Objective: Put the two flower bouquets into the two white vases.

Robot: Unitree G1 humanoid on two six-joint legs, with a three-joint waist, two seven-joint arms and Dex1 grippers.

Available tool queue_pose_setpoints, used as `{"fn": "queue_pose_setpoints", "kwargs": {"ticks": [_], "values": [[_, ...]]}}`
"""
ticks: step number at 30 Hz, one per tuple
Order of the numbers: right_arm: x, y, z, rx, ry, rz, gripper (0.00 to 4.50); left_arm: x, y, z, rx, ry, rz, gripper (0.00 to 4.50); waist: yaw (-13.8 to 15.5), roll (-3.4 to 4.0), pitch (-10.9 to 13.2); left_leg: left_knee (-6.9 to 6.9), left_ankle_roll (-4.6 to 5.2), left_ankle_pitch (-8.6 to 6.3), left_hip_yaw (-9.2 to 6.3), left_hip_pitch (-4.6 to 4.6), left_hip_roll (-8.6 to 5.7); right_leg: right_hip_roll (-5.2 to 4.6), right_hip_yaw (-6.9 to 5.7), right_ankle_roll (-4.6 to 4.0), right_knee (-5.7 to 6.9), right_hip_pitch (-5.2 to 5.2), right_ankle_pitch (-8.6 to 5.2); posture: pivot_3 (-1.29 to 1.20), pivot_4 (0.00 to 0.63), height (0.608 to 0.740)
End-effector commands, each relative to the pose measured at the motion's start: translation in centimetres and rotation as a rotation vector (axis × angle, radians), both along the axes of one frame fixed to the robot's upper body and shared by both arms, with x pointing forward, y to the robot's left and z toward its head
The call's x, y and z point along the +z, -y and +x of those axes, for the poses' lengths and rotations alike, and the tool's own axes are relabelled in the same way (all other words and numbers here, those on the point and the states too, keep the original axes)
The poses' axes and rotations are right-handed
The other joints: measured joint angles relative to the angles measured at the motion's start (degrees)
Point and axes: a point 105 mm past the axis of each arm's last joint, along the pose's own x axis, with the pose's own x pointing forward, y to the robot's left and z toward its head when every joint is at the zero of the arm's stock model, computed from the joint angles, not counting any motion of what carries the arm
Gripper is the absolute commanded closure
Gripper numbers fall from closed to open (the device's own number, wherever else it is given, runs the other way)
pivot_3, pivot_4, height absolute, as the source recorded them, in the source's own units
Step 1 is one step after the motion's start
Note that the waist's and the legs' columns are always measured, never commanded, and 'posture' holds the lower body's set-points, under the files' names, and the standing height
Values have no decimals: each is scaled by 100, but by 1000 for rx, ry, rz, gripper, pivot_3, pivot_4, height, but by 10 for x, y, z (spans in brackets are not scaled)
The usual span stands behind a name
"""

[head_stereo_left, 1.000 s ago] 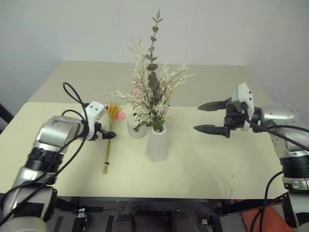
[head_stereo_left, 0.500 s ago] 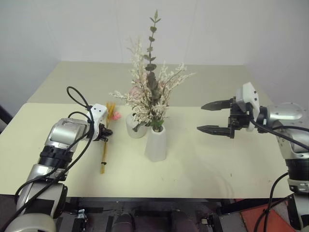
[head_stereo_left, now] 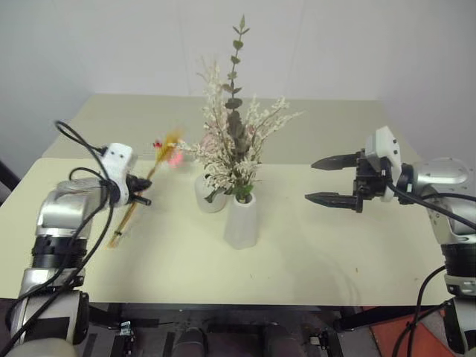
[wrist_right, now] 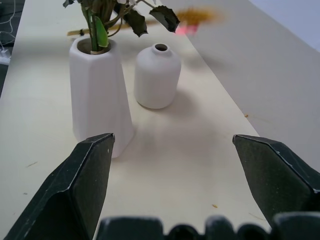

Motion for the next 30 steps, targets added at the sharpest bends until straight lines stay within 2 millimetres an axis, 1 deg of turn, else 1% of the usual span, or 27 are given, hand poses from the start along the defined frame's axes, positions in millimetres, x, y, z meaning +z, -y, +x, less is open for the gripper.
{"fn": "queue_pose_setpoints", "kwargs": {"ticks": [1, 2, 3, 6, 10, 12, 15, 18, 21, 26, 30], "values": [[19, 3, -1, -10, 61, 46, 0, 72, 11, -8, -102, 325, -110, 4463, 19, 0, 0, 0, 0, 0, 0, 0, 0, 0, 0, 0, -1, 1, 0, 0, 150, 740], [19, 3, -1, -12, 56, 57, 0, 83, 14, -9, -123, 365, -142, 4463, 34, 0, 0, 1, 0, 0, 0, 2, -1, -1, -1, 0, 0, 4, 0, 0, 150, 740], [19, 3, -1, -19, 60, 63, 0, 98, 20, -11, -164, 429, -196, 4463, 51, 0, 0, 2, -1, 1, -1, 0, -1, -1, -3, 2, -1, 4, 1, 0, 150, 740], [20, 4, -1, -29, 70, 68, 0, 125, 33, -18, -266, 526, -307, 4463, 60, 0, 0, 8, -2, 1, -1, 2, -1, -1, -5, 6, -7, 13, 2, 0, 150, 740], [22, 4, -3, -45, 84, 84, 0, 155, 56, -28, -445, 590, -481, 4463, 32, 0, 0, 7, -2, 1, -1, 1, -1, -1, -4, 7, -12, 14, 3, 0, 150, 740], [25, 5, -5, -56, 84, 116, 0, 163, 70, -29, -538, 598, -522, 4463, 30, -1, 0, 7, -2, 1, -2, 1, -1, -1, -4, 8, -11, 14, 4, 0, 150, 740], [25, 5, -9, -67, 84, 128, 0, 162, 84, -26, -615, 582, -527, 4463, 8, -1, 0, 8, -2, 1, -3, 5, -3, -1, -3, 10, -12, 20, 5, 0, 150, 740], [23, 7, -11, -83, 88, 124, 0, 156, 98, -19, -665, 575, -502, 4463, 3, -1, 0, 7, -2, 1, -3, 14, -3, -1, -4, 12, -13, 29, 3, 0, 150, 740], [24, 9, -14, -102, 92, 131, 0, 145, 116, -10, -715, 571, -468, 4463, -8, -1, 0, 7, -2, 1, -3, 23, -4, -1, -3, 23, -16, 39, -3, 0, 150, 740], [24, 12, -19, -122, 90, 135, 0, 138, 126, -1, -747, 569, -476, 4463, -17, -1, 0, 7, -2, 1, -4, 20, -4, 0, -3, 23, -23, 40, -3, 0, 150, 740], [23, 13, -22, -132, 88, 137, 0, 131, 132, 2, -770, 565, -473, 4463, -11, -1, 0, 7, -2, 1, -4, 21, -4, 0, -3, 32, -23, 41, -8, 0, 150, 740]]}}
